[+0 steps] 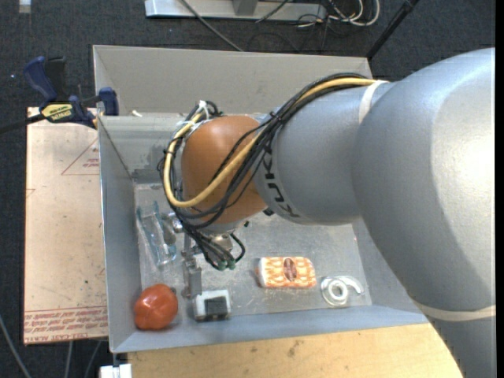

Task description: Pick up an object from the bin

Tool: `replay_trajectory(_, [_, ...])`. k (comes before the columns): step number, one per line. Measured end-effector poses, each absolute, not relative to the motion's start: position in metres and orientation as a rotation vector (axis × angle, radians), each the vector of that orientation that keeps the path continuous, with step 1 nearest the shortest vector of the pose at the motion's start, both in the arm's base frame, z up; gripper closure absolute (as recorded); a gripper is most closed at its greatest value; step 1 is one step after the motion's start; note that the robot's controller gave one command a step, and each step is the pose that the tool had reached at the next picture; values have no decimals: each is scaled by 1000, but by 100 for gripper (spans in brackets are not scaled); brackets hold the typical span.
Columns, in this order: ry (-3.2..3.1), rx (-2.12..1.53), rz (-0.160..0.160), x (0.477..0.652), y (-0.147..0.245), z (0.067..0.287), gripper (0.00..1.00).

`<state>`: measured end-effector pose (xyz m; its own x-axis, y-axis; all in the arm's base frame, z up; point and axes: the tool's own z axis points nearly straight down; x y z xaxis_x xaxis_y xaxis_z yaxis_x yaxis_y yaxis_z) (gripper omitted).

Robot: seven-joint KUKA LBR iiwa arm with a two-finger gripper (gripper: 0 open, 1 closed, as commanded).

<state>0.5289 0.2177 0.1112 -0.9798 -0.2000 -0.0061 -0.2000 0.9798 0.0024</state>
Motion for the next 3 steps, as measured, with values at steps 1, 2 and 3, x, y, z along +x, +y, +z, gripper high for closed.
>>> replay_trajectory(1, [3124,-382,-8,511,240,84,0])
replay_trajectory(2, [3081,-573,6,496,239,76,0])
replay_trajectory(3, [2904,-1103,2,503,239,80,100])
